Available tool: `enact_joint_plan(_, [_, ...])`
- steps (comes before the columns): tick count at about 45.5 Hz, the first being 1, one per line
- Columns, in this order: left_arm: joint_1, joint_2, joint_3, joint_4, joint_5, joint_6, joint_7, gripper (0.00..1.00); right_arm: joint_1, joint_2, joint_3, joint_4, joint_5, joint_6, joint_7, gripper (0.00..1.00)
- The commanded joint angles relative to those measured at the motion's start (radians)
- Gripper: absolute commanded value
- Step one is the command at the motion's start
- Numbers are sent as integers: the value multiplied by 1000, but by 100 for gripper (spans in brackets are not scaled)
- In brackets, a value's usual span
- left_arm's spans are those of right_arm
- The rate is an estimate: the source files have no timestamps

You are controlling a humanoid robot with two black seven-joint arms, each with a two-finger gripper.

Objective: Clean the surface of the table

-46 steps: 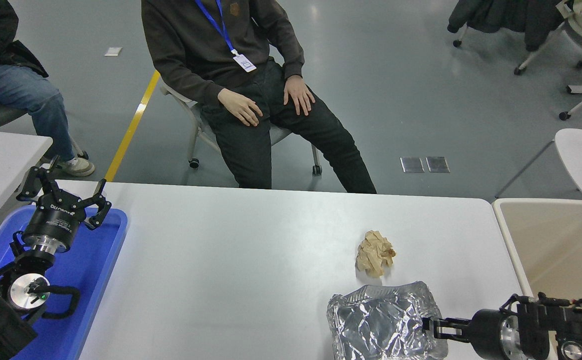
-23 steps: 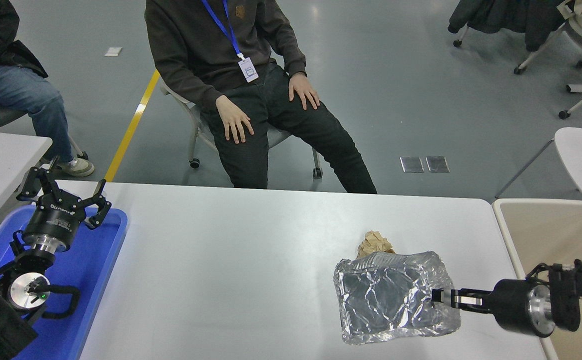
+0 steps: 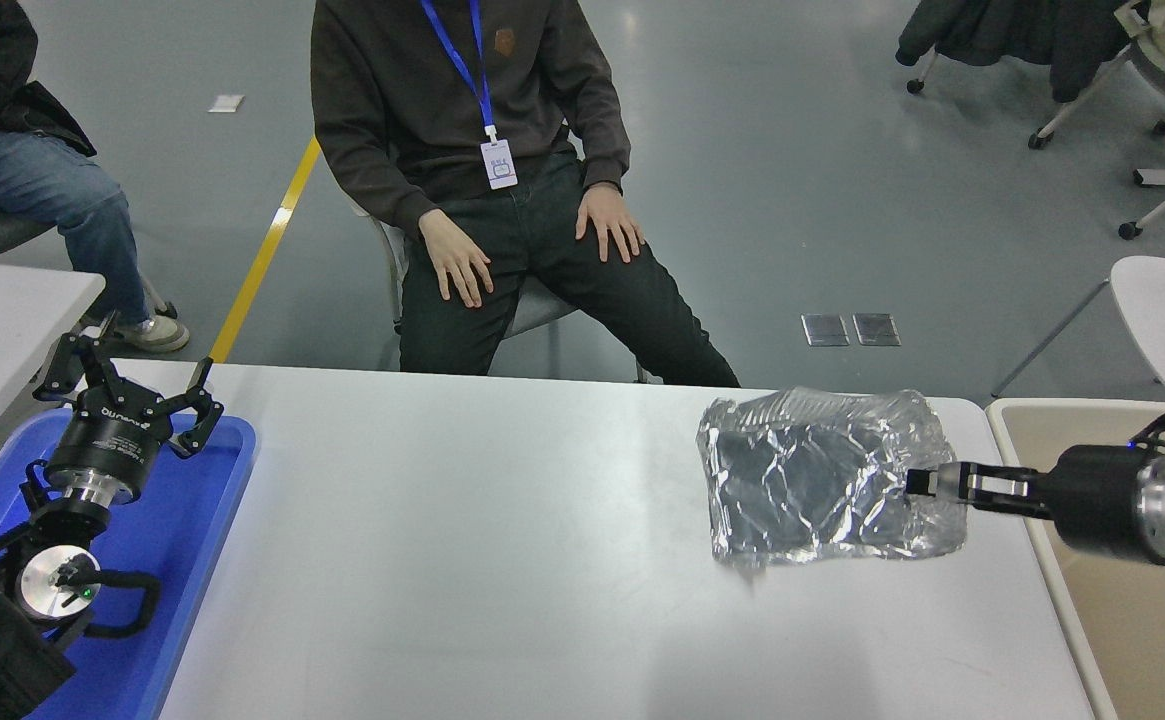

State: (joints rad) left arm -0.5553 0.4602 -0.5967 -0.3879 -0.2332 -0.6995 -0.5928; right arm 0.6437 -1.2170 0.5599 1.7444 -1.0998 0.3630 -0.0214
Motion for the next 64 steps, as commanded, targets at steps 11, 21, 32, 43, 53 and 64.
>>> enact_joint_plan(11, [0,0,0,0,0,0,1,100,11,-72,21,-19,12,19,3,0])
enact_joint_plan(21, [0,0,0,0,0,0,-1,100,10,-64,21,-81,6,19,12,0])
enact_joint_plan(32, [0,0,0,0,0,0,1,100,5,-33,15,-181,4,16,26,0])
enact_joint_plan(43, [0,0,0,0,0,0,-1,100,4,-29,18,-267,15,10,54,0])
enact_joint_plan(53, [0,0,0,0,0,0,-1,100,-2,-24,15,-376,40,8,98,0])
enact_joint_plan(64, [0,0,0,0,0,0,-1,100,-7,-4,11,-534,66,8,153,0])
